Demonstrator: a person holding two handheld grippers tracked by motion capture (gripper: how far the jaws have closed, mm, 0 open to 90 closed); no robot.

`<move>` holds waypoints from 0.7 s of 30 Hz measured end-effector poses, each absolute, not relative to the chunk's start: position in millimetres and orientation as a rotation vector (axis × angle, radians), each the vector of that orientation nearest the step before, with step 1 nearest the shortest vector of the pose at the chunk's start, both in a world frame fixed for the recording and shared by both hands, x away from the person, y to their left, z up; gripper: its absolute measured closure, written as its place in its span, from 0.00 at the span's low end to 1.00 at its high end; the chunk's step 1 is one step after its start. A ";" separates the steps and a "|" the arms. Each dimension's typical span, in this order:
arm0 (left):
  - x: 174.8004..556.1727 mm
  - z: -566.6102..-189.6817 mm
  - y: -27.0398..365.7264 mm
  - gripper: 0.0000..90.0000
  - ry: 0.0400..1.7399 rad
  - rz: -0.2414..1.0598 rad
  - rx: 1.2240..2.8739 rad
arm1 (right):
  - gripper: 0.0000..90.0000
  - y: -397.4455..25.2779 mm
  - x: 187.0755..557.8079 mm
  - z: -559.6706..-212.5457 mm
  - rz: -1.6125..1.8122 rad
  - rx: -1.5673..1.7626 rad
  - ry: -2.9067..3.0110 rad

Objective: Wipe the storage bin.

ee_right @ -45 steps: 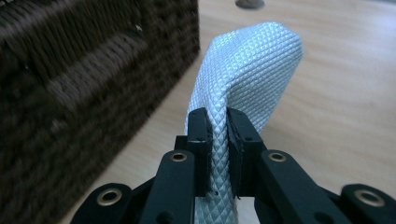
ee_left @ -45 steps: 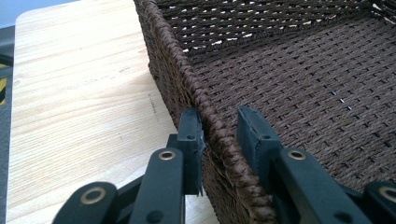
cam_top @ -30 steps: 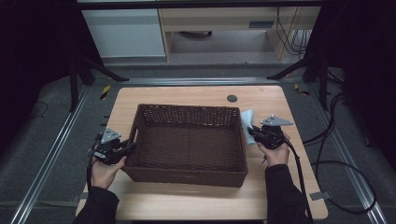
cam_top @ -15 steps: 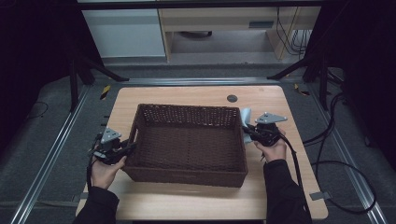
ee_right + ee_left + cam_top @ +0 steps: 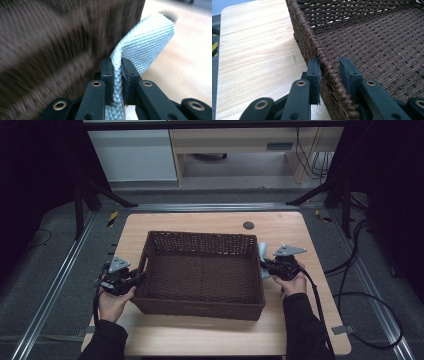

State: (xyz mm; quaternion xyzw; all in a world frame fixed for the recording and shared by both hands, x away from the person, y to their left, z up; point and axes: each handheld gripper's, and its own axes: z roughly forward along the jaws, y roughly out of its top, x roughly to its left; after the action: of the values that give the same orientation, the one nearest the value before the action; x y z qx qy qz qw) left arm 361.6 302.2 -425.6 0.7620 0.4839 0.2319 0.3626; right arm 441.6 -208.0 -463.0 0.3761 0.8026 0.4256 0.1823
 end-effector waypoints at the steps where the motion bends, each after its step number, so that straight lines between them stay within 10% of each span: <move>1: 361.9 -425.5 302.0 0.78 1.247 0.599 1.963 | 0.91 -209.9 441.0 -455.8 1.230 1.039 2.238; 13: 371.0 -424.9 300.1 0.76 1.249 0.611 1.970 | 0.91 -207.9 440.1 -455.1 1.174 0.995 2.285; 21: 369.2 -421.0 303.4 0.56 1.261 0.638 1.956 | 0.91 -202.9 440.1 -489.1 1.064 1.094 2.393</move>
State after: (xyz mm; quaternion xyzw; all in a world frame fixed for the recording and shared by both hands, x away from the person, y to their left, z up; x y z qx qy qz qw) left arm 369.2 303.4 -421.0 0.7573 0.4884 0.2470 0.3563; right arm 440.1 -202.9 -489.1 0.3809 0.8335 0.3706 0.1512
